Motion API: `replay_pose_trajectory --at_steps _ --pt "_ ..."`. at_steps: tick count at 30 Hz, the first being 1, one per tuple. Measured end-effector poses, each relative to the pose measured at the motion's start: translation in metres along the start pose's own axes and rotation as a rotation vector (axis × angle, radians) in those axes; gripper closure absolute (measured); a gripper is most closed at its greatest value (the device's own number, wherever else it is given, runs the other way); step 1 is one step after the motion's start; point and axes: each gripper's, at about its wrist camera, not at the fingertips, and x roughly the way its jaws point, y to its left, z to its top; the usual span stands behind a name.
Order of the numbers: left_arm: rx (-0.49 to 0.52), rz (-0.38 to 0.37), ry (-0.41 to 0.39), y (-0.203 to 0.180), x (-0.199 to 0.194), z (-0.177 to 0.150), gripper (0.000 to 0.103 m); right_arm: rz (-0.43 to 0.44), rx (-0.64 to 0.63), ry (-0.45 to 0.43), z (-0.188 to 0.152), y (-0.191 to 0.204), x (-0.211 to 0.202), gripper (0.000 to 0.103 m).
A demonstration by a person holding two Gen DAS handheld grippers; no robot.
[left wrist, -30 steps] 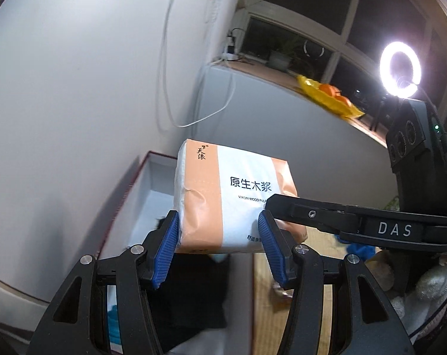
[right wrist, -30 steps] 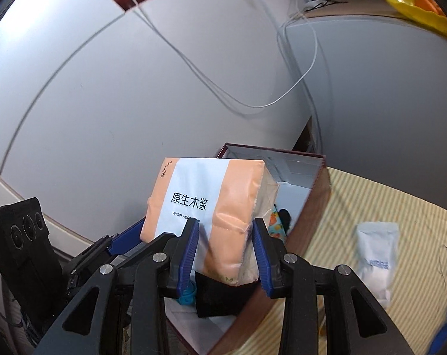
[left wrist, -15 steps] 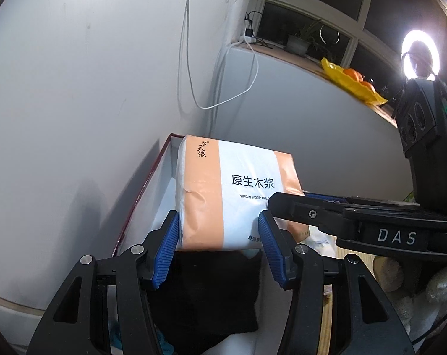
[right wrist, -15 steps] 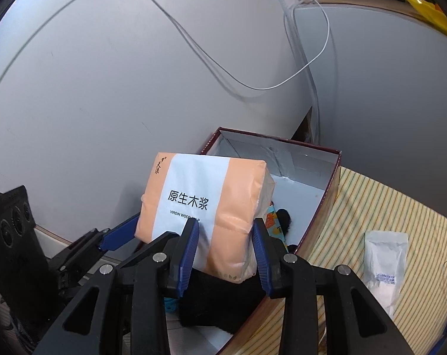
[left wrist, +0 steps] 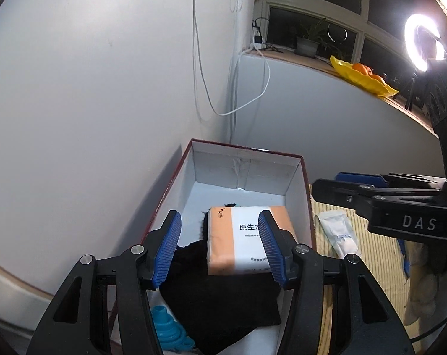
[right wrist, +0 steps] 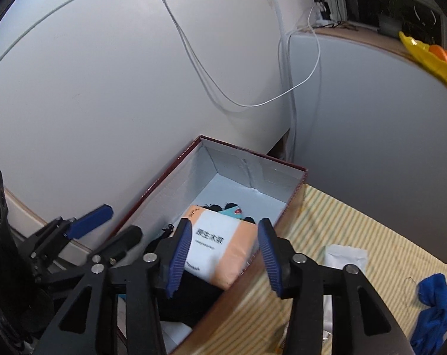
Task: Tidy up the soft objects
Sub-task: 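Carry the tissue pack into the shoebox and open the right gripper, then move the right gripper to the blue towel and close on it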
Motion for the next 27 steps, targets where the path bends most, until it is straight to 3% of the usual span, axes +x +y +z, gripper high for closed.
replay_pose_trajectory --at_steps 10,21,27 --pt "0.053 -0.036 -0.064 -0.034 -0.034 -0.018 0.045 -0.081 -0.066 -0.073 -0.047 -0.024 -0.058 0.054" --pt "0.151 -0.154 -0.082 -0.103 -0.058 -0.035 0.04 -0.107 0.129 -0.173 -0.11 -0.108 -0.129 0.053" --pt "0.203 -0.22 -0.045 -0.143 -0.051 -0.044 0.035 -0.173 0.172 -0.161 -0.138 -0.144 -0.152 0.051"
